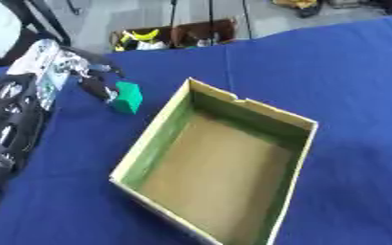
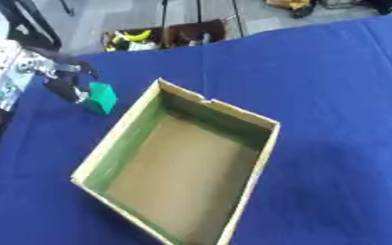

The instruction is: Pick up objects on the table and place them in the box.

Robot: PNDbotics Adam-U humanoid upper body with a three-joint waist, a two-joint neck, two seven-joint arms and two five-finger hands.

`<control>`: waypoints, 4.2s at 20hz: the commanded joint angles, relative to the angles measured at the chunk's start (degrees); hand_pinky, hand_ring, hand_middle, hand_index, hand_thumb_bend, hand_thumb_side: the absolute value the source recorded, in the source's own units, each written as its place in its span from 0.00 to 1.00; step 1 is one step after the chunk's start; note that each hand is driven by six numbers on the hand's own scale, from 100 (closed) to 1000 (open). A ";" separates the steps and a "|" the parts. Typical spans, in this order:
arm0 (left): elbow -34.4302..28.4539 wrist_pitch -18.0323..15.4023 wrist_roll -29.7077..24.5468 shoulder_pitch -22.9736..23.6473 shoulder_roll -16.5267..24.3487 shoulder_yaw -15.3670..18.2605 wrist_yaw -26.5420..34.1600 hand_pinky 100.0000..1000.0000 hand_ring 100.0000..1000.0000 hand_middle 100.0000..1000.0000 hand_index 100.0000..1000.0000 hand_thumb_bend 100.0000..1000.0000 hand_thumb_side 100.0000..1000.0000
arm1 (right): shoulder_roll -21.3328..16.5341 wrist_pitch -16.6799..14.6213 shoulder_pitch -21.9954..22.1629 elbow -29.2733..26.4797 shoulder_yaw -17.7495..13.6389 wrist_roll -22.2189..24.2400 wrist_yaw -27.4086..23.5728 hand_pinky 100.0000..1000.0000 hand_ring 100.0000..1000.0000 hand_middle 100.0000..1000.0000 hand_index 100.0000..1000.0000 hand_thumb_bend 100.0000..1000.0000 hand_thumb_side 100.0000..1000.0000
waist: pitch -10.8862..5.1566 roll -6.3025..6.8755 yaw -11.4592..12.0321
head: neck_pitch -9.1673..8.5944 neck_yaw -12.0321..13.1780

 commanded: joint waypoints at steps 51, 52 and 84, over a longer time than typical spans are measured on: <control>-0.01 -5.69 -0.74 1.04 2.30 -4.62 0.90 0.54 0.73 0.97 1.00 0.27 0.44 | -1.26 0.29 -0.62 -1.32 -0.09 -0.88 -1.09 0.81 0.84 0.61 0.82 0.00 0.83 | 0.78 0.94 -1.37 | -2.35 0.61; 0.15 -5.60 -0.74 1.01 2.22 -4.52 1.08 0.53 0.73 0.96 1.00 0.26 0.44 | -1.24 0.30 -0.64 -1.33 -0.13 -0.96 -1.11 0.81 0.84 0.60 0.82 0.00 0.83 | 0.86 0.94 -1.39 | -2.36 0.70; -2.78 -1.46 4.79 0.44 2.79 -2.86 -0.26 0.33 0.57 0.68 0.84 0.00 0.44 | -0.97 0.23 -0.45 -1.13 -0.33 -1.14 -1.42 0.81 0.84 0.60 0.82 0.00 0.83 | 0.31 0.45 -1.00 | -1.74 0.63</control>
